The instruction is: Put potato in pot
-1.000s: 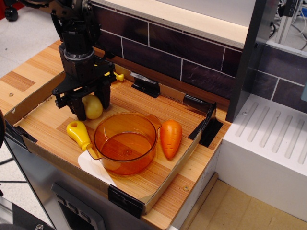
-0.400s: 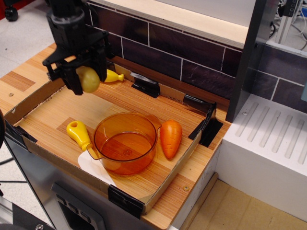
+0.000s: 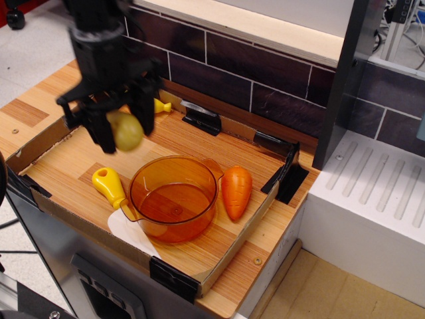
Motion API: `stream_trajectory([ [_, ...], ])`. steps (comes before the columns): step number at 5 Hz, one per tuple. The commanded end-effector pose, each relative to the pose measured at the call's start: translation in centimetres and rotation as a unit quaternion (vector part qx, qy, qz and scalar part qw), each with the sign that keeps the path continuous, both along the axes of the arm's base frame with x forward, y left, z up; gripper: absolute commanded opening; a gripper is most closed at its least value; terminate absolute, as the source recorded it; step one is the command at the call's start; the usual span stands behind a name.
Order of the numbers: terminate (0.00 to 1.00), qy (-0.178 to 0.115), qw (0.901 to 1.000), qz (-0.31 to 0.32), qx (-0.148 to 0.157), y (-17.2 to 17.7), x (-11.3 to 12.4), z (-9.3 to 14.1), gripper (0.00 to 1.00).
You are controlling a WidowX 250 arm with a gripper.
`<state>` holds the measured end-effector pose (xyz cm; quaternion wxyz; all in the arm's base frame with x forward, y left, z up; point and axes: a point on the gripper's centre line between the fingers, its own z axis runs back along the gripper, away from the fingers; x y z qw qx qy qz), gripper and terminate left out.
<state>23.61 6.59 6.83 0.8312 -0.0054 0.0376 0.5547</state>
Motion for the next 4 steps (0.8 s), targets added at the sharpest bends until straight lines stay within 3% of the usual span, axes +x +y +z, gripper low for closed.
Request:
stream_trajectory([
  [1,0.00,0.011,0.9997,-0.021,0.001,-3.2,-0.4,-0.1,0.00],
  [2,0.00,0.014,0.9996,-0.015,0.019,-3.4,-0.4,-0.6,1.00],
  [3,0.00,0.011,0.9997,-0.018,0.013,-3.3,-0.3,-0.9,1.00],
  [4,0.00,-0.026,0.9995,0.005,0.017,-2.8,0.5,0.2,1.00],
])
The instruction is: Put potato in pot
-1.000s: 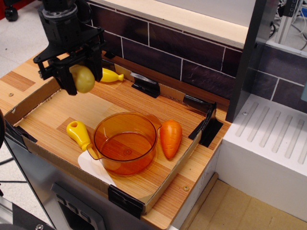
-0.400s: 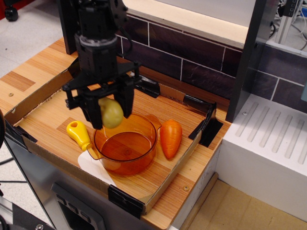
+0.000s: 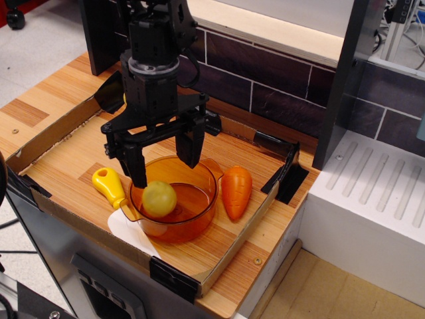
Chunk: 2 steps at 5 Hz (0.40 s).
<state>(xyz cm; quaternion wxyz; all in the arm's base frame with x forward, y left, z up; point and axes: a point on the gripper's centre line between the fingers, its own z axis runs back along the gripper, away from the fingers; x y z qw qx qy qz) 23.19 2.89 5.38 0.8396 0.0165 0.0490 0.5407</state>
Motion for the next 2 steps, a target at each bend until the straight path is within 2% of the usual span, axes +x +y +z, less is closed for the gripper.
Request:
stream_trajectory([
  [1,0.00,-0.055,0.9982,0.023,0.011,2.2,2.5,5.0,1.00],
  [2,0.00,-0.064,0.9965,0.053,-0.013,5.0,4.7,7.7,1.00],
])
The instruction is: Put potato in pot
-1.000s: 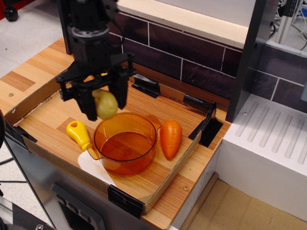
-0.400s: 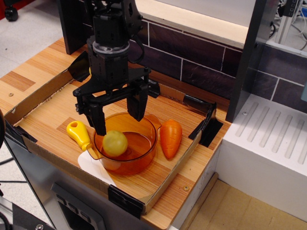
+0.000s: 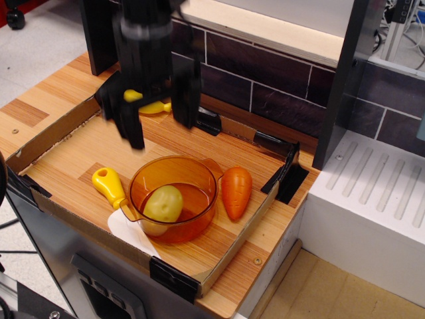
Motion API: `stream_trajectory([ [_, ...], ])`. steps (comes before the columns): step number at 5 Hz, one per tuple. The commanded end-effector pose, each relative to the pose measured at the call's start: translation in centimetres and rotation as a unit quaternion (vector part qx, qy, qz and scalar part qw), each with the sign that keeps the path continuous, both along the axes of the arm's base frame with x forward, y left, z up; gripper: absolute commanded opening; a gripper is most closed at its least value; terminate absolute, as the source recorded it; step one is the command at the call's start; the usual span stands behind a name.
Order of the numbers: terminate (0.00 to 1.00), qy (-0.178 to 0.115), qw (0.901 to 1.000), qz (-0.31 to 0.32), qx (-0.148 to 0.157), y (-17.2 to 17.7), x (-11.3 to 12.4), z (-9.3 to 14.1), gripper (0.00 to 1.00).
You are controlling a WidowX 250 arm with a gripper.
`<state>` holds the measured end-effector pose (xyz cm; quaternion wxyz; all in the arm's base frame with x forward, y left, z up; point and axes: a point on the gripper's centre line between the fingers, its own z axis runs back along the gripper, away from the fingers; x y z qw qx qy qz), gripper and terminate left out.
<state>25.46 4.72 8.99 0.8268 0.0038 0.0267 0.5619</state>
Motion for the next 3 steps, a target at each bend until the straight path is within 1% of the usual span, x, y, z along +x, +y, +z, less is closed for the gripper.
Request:
stream_trajectory([
  [1,0.00,-0.018,0.9998,0.004,0.008,4.52,3.77,5.06,1.00],
  [2,0.00,-0.018,0.9998,0.004,0.008,4.52,3.77,5.06,1.00],
  [3,1.00,-0.018,0.9998,0.004,0.008,4.52,3.77,5.06,1.00],
])
